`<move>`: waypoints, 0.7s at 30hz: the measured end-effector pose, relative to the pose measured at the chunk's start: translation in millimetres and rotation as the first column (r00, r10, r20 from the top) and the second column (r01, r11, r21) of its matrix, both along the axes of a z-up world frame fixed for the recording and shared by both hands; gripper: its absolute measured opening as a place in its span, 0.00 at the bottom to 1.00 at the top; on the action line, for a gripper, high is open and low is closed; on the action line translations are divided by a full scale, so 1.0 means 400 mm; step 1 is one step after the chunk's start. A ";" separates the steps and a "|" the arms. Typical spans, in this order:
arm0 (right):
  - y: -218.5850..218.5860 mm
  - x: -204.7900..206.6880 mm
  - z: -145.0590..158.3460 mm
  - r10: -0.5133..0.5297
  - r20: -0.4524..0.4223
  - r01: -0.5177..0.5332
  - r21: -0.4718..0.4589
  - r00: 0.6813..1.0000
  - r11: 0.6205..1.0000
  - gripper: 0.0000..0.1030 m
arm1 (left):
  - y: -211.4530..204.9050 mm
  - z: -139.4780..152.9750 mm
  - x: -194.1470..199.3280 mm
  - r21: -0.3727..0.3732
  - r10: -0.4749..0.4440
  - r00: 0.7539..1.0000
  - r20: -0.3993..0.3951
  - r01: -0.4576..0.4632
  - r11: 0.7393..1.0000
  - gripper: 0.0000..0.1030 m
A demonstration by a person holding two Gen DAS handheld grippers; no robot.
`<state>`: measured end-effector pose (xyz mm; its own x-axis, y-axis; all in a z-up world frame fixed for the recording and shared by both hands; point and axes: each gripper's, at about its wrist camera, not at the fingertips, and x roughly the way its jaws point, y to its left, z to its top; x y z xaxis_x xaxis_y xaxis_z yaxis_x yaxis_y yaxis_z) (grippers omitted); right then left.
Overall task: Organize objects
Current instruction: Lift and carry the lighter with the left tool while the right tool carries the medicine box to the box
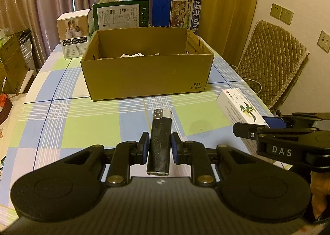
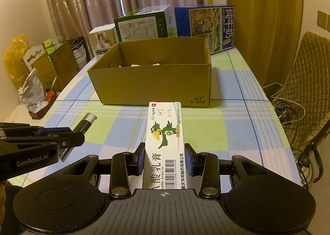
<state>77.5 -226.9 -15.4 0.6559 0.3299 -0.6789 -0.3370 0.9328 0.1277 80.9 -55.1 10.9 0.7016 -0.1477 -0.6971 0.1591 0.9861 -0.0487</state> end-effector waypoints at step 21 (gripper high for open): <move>-0.003 0.047 0.034 -0.001 0.026 0.001 -0.009 1.000 1.000 0.34 | 0.001 0.040 0.053 -0.005 -0.023 0.999 0.024 0.023 1.000 0.18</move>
